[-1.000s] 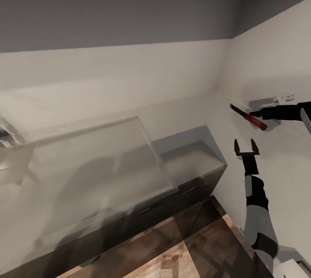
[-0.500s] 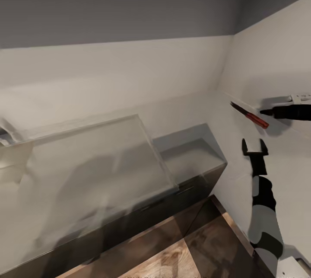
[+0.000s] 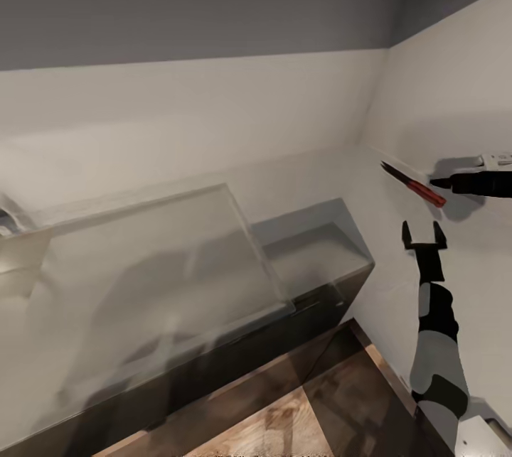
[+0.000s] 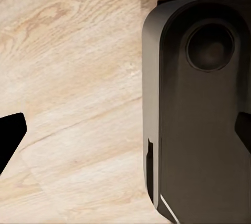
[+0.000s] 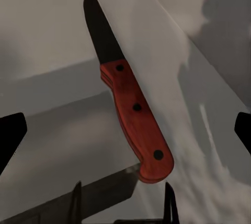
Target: In the kitchen, take the Vidalia onion out of the sink, dice it on the chopping board with the paring knife, put the diced onion into the bowl on the countertop, then place both the paring knife and the chopping board into the sink.
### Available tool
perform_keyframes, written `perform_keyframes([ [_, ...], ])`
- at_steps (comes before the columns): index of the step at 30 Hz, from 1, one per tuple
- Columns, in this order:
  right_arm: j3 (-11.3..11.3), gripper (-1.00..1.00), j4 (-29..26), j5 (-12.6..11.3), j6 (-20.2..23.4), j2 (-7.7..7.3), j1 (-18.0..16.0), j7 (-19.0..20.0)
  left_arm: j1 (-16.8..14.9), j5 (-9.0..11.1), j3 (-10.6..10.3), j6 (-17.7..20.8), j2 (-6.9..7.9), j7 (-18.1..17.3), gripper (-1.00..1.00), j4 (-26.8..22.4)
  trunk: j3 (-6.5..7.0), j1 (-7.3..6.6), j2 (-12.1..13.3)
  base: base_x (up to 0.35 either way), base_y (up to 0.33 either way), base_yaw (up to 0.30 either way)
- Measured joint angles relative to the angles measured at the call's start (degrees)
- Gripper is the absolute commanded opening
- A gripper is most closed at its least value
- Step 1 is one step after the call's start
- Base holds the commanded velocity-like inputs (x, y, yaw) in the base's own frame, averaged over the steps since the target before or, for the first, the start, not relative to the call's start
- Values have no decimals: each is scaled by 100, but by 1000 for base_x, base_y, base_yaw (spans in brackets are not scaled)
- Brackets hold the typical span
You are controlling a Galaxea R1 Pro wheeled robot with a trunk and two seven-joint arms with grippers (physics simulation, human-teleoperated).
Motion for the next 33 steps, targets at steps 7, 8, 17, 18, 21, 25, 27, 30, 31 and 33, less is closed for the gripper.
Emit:
perform_keyframes([
  [7, -3, 100, 0, 0, -2, 0, 0, 34, 0, 0, 0, 0, 1, 0, 100, -2, -63, 0, 0, 0, 0, 0],
  [8, -3, 100, 0, 0, -2, 0, 0, 37, 0, 0, 0, 0, 1, 0, 100, -1, -72, 0, 0, 0, 0, 0],
  [17, -10, 100, 0, 4, 1, 0, 0, 297, 0, 0, 0, 0, 1, 0, 100, 5, -153, 0, 0, 0, 0, 0],
  [18, -10, 100, 0, 3, 0, 0, 0, 299, 0, 0, 0, 0, 1, 0, 100, 5, -162, 0, 0, 0, 0, 0],
  [21, -10, 100, 0, 9, 0, 0, 0, 307, 0, 0, 0, 0, 1, 0, 100, 2, -189, 0, 0, 0, 0, 0],
  [25, -11, 100, 0, 12, 0, 0, 0, 309, 0, 0, 0, 0, 1, 0, 100, 1, -225, 0, 0, 0, 0, 0],
  [27, -11, 100, 0, 17, 1, 0, 0, 309, 0, 0, 0, 0, 1, 0, 100, 1, -243, 0, 0, 0, 0, 0],
  [30, -11, 100, 0, 19, -1, 0, 0, 309, 0, 0, 0, 0, 1, 0, 100, 4, -270, 0, 0, 0, 0, 0],
  [31, -11, 100, 0, 19, -2, 0, 0, 307, 0, 0, 0, 0, 1, 0, 100, 4, -279, 0, 0, 0, 0, 0],
  [33, -11, 100, 0, 20, -4, 0, 0, 308, 0, 0, 0, 0, 1, 0, 100, 5, -298, 0, 0, 0, 0, 0],
])
